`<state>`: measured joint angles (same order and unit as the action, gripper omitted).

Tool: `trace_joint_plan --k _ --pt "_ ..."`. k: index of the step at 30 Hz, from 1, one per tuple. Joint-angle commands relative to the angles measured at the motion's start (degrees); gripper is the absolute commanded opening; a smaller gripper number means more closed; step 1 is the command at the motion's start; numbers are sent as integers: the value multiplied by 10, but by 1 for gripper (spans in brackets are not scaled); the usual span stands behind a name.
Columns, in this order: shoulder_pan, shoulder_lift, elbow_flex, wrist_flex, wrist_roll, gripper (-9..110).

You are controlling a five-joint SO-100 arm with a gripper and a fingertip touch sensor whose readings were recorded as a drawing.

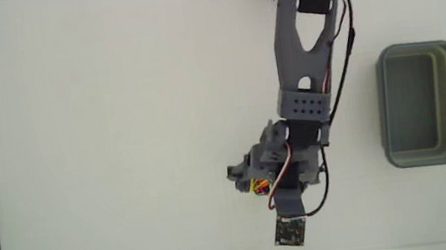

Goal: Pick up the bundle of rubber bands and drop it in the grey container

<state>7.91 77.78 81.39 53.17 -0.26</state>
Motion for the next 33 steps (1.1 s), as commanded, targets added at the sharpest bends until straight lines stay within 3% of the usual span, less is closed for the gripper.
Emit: trace_joint_plan --k 1,33 --pt "1 22 7 -8 3 110" --pt "1 21 23 -26 3 110"
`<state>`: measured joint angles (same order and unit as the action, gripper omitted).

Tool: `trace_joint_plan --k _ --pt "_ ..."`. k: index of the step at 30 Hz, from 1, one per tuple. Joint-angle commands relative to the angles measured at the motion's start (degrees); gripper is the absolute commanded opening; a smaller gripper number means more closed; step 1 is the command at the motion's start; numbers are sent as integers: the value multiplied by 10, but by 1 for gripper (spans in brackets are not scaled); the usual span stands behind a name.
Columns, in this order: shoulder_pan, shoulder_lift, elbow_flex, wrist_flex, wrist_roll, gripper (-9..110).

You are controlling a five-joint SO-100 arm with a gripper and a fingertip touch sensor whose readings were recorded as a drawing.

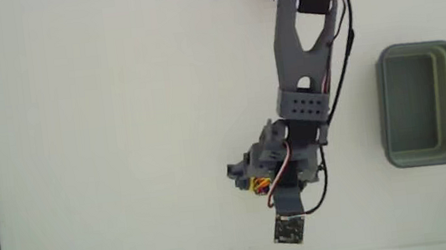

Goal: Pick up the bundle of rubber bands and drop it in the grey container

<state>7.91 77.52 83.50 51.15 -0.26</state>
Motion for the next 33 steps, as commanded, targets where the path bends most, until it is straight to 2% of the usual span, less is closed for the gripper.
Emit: trace_joint_plan --k 1,33 --pt "1 24 3 -6 3 110" --pt "1 22 21 -26 3 110"
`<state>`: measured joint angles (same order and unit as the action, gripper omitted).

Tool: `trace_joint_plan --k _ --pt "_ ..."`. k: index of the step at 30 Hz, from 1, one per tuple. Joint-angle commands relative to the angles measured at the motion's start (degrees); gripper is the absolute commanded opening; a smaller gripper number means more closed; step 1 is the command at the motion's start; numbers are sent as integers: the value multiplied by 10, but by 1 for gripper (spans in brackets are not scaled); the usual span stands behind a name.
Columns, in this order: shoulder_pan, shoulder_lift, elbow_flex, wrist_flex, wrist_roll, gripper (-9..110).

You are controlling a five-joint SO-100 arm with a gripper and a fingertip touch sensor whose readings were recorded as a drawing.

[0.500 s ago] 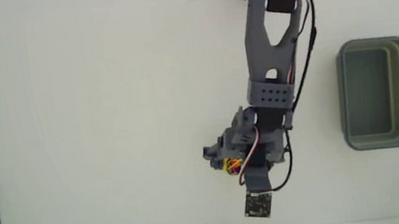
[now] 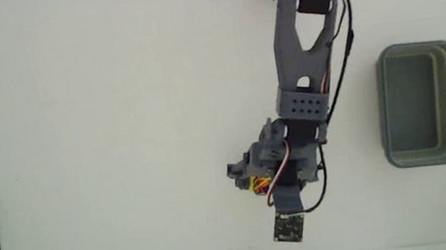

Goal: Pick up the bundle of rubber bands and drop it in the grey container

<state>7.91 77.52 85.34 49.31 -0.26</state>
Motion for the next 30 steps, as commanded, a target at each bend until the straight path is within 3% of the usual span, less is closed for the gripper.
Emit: trace_joint_plan --k 1,30 --pt "1 22 3 -8 3 110" --pt "1 21 13 -20 3 110"
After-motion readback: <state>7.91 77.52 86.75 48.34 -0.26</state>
